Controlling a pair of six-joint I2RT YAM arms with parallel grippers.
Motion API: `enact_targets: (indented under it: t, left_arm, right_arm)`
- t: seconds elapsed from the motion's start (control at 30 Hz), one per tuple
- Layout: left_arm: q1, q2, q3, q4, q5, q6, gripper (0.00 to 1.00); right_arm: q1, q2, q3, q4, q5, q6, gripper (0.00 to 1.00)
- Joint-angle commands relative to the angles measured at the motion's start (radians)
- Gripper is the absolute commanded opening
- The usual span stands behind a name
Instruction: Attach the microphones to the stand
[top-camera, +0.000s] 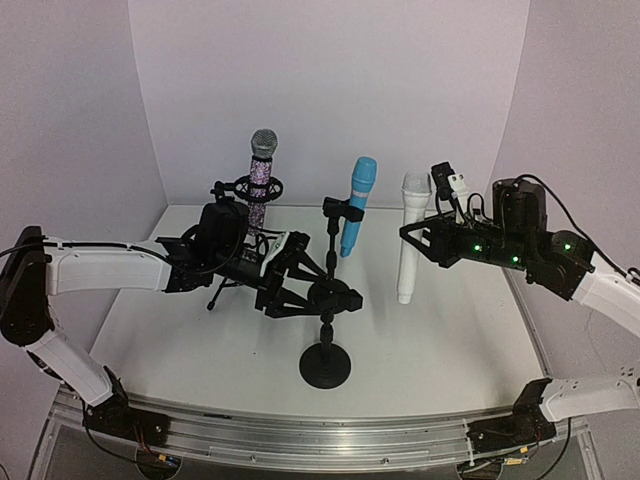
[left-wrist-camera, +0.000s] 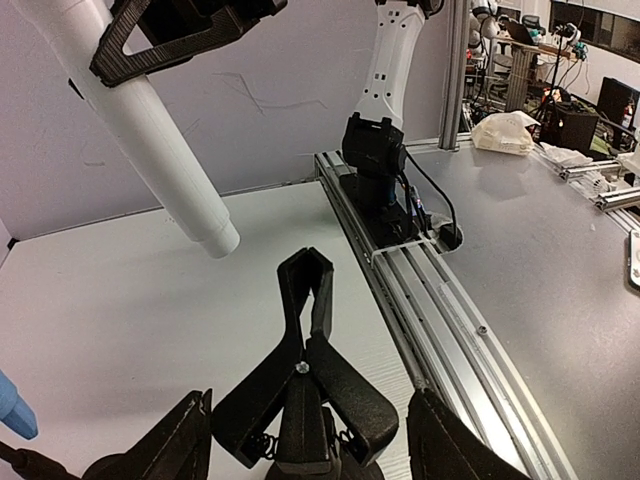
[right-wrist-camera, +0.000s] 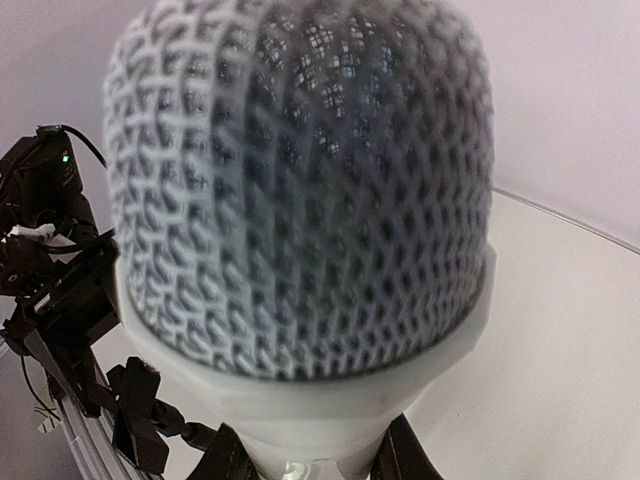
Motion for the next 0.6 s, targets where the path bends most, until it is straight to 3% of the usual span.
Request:
enact_targets:
  t: [0.0, 0.1, 0.57]
  left_arm:
    - [-0.005, 0.01, 0.043, 0.009, 0.025, 0.016, 0.64]
    - [-0.006, 0.01, 0.046, 0.01, 0.026, 0.016, 0.59]
    - [-0.006, 0.003, 0.037, -0.007, 0.038, 0.03, 0.15]
  right_arm:
    - [0.005, -0.006, 0.002, 0.045, -0.002, -0.003, 0.0]
    - [0.005, -0.007, 0.003, 0.045, -0.002, 0.0, 0.0]
    - [0.005, 0.017, 0.025, 0.055, -0.061, 0.011, 0.0]
